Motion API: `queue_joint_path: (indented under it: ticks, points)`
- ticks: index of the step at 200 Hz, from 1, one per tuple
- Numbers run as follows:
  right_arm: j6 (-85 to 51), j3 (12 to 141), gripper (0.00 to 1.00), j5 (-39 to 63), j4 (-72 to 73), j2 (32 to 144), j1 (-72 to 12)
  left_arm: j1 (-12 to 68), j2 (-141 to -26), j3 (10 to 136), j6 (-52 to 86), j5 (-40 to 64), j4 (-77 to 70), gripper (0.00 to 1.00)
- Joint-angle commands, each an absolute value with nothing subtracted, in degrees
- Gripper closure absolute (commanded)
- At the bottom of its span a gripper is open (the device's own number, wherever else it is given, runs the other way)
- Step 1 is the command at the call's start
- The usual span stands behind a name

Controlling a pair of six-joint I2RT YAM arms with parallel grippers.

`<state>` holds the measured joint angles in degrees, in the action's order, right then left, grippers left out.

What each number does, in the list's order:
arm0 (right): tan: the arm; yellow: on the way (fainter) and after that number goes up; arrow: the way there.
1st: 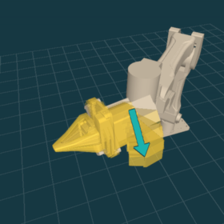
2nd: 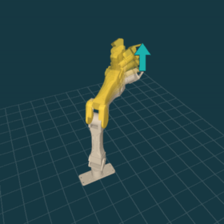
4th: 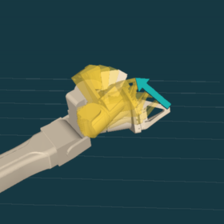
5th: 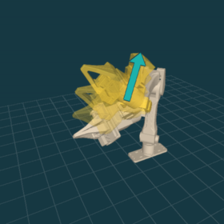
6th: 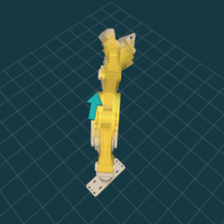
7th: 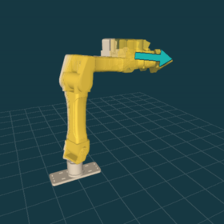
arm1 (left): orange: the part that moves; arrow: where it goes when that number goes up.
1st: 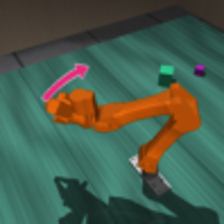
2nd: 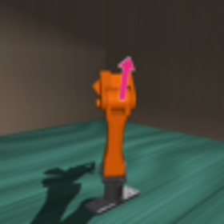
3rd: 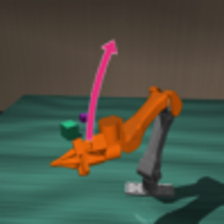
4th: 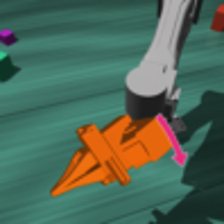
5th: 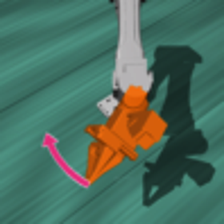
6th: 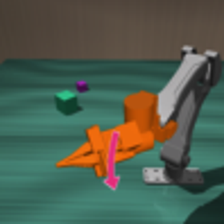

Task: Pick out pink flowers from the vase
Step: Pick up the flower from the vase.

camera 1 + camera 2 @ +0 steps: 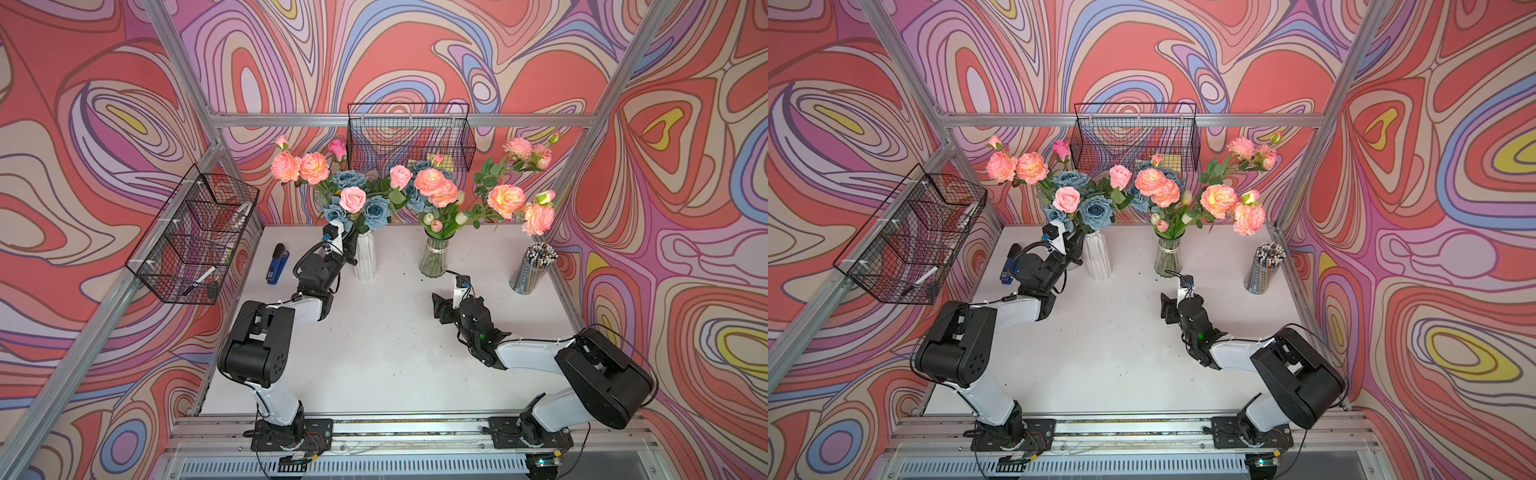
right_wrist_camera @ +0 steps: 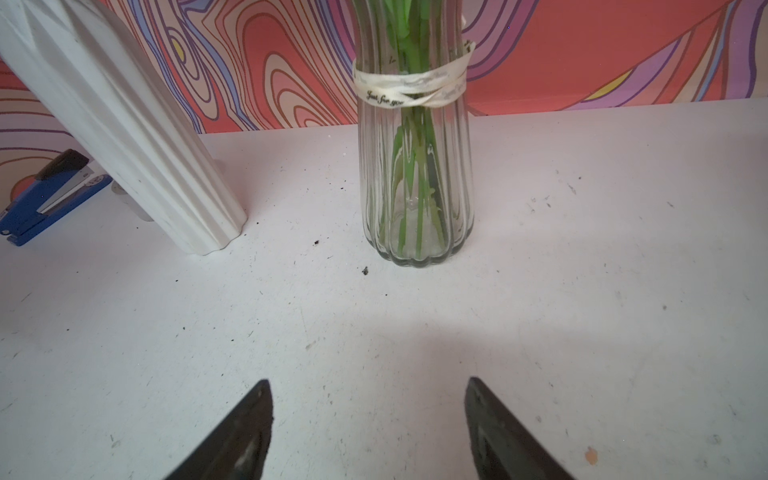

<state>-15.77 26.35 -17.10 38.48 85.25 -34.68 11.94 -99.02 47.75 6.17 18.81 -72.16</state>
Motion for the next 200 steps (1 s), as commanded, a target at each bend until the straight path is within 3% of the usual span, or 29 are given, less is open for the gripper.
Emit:
queue_joint_path:
  ticks: [1, 65, 200]
  points:
    - [-15.91, 27.4, 0.26, -17.19, 37.93, 85.96, -34.72, 11.6, -99.3, 49.23, 7.38, 18.7, -75.67, 0.84]
    - [-16.08, 27.16, 0.26, -17.14, 37.89, 85.26, -34.72, 11.69, -95.09, 47.04, 7.63, 18.05, -75.37, 0.92]
    - [-16.08, 26.98, 0.25, -17.42, 38.01, 83.8, -34.76, 13.8, -80.54, 47.03, 1.89, 9.36, -57.39, 0.95]
